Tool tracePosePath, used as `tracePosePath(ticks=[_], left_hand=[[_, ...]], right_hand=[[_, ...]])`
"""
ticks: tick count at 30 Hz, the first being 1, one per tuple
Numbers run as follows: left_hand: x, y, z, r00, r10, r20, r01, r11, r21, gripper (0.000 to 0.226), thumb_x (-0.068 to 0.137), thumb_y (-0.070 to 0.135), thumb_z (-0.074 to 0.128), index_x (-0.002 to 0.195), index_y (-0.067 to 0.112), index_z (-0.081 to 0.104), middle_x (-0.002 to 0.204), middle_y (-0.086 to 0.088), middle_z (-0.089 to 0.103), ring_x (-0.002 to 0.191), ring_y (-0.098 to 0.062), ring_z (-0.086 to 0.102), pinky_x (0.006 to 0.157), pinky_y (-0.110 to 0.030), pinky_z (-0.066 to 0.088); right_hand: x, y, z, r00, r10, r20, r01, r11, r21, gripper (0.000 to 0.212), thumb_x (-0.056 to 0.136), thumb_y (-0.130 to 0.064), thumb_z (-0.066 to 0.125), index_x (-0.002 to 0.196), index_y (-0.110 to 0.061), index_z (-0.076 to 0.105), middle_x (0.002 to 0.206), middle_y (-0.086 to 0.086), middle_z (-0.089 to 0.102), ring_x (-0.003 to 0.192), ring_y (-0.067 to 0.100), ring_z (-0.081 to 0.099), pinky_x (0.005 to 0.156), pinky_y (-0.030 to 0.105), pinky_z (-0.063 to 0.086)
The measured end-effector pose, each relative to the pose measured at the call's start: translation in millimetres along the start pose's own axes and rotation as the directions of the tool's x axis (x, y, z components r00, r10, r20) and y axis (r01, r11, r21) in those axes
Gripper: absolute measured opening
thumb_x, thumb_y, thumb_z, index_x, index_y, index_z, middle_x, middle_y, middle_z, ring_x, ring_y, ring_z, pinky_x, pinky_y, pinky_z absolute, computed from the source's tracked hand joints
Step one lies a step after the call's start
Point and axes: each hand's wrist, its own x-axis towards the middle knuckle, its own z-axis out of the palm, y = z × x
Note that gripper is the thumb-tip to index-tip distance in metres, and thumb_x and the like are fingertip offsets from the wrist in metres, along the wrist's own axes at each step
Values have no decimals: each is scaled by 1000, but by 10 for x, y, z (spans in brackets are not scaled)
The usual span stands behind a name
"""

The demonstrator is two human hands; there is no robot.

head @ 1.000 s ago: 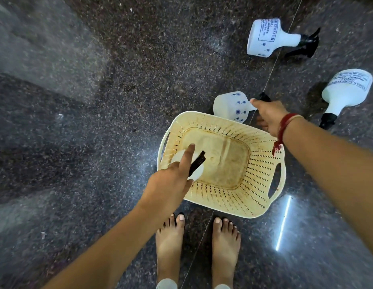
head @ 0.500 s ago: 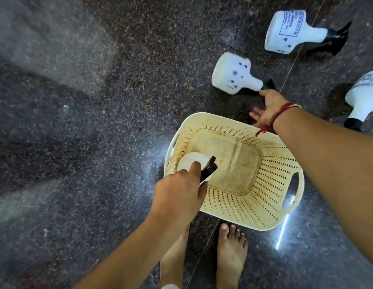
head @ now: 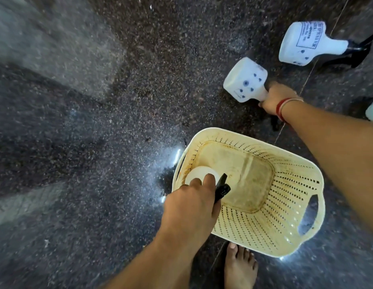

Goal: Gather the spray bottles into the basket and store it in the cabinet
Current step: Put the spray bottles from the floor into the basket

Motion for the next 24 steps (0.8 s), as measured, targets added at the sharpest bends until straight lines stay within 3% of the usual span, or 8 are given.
tracePosePath(ticks=[3, 7, 9, 11, 13, 18, 21, 24], left_hand=[[-16, 3, 0, 1000, 5, 1, -5, 1000, 3, 22, 94, 46, 39, 100, 25, 37, 74, 6, 41, 65, -19, 59, 39, -22, 16], [-84, 78, -65, 999, -14, -43, 12, 999, -50, 19, 94, 42, 43, 101, 25, 46, 77, 5, 57, 63, -19, 62, 39, -22, 21], [-107, 146, -71, 998, -47, -34, 45, 997, -70, 18, 96, 41, 39, 104, 26, 45, 88, 6, 59, 70, -18, 63, 45, -25, 30], [-105, 215, -86, 995, -86, -42, 81, 992, -95, 17, 96, 38, 41, 107, 26, 46, 92, 6, 61, 72, -19, 64, 48, -25, 32], [-92, 259, -117, 991, -122, -52, 115, 987, -115, 17, 95, 34, 44, 110, 25, 48, 93, 4, 63, 71, -21, 63, 47, -24, 31], [-79, 304, -141, 981, -180, -71, 168, 974, -154, 17, 93, 28, 47, 109, 24, 51, 92, 3, 62, 62, -18, 47, 46, -26, 29], [-81, 320, -124, 982, -168, -85, 153, 975, -162, 19, 94, 27, 47, 112, 23, 52, 92, 0, 63, 67, -23, 56, 49, -27, 34], [-98, 296, -101, 978, -181, -101, 161, 970, -180, 21, 93, 30, 50, 113, 23, 52, 93, -1, 63, 73, -25, 61, 52, -29, 35]], right_hand=[[-120, 94, 40, 996, -47, -74, 39, 994, -103, 56, 86, -35, 61, 131, -10, 39, 128, 24, 53, 123, 44, 46, 110, 64, 15], [-502, 169, -172, 986, -53, -160, 102, 943, 316, 50, 85, -38, 57, 124, -13, 40, 118, 18, 61, 102, 37, 60, 88, 45, 46], [-818, 162, -343, 997, 60, -41, -18, 748, 663, 55, 87, -34, 54, 135, -20, 30, 114, 13, 62, 89, 24, 65, 71, 41, 54], [-1198, 208, -547, 995, 59, 82, -101, 613, 783, 59, 89, -35, 53, 141, -27, 24, 89, 4, 65, 56, 7, 63, 51, 27, 46], [-1565, 323, -732, 990, -23, 141, -109, 515, 850, 58, 89, -45, 53, 140, -35, 27, 73, 0, 61, 39, 5, 49, 45, 21, 37], [-2355, 598, -905, 890, -319, 326, -311, 98, 945, 52, 77, -64, 55, 118, -33, 60, 79, 5, 59, 44, 10, 39, 41, 21, 29], [-2659, 696, -773, 800, -440, 408, -453, 5, 892, 72, 70, -74, 49, 120, -26, 62, 79, 5, 58, 46, 10, 36, 42, 21, 24], [-2900, 772, -619, 714, -558, 423, -567, -107, 816, 95, 50, -83, 62, 123, -21, 61, 90, 7, 59, 53, 11, 39, 45, 24, 26]])
